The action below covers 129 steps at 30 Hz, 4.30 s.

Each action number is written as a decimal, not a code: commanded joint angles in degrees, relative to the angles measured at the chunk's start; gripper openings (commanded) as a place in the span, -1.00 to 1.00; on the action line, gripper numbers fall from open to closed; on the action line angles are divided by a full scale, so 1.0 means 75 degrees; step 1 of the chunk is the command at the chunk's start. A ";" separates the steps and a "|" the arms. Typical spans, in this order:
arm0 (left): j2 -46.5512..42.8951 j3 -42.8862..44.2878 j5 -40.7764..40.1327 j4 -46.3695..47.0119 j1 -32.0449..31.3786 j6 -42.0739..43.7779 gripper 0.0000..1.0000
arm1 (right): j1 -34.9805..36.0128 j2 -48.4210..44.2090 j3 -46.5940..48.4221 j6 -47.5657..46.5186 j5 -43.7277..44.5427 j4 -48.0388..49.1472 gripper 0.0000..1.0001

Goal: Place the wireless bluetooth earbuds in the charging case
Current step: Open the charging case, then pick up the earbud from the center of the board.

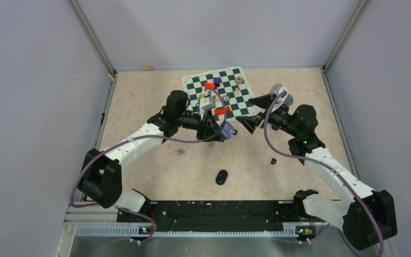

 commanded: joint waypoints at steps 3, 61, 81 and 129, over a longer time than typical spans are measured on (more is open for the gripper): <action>-0.0455 0.0341 0.0324 -0.0502 0.1051 0.0546 -1.00 | -0.0096 -0.0148 0.1665 -0.0774 0.0170 -0.1906 0.91; 0.0482 0.0807 0.3110 -1.2009 0.5613 1.2708 -1.00 | 0.4567 0.4946 0.0421 -0.7835 0.4003 -0.0600 -0.37; 0.0847 0.1488 0.2656 -1.2018 0.5642 1.1809 -1.00 | 0.4576 0.5290 0.0688 -0.7538 0.4282 -0.0585 -0.39; -0.2779 -0.1881 0.0863 -0.1791 0.5086 0.2807 -1.00 | 0.4571 0.5639 0.0975 -0.7532 0.4320 -0.0937 -0.39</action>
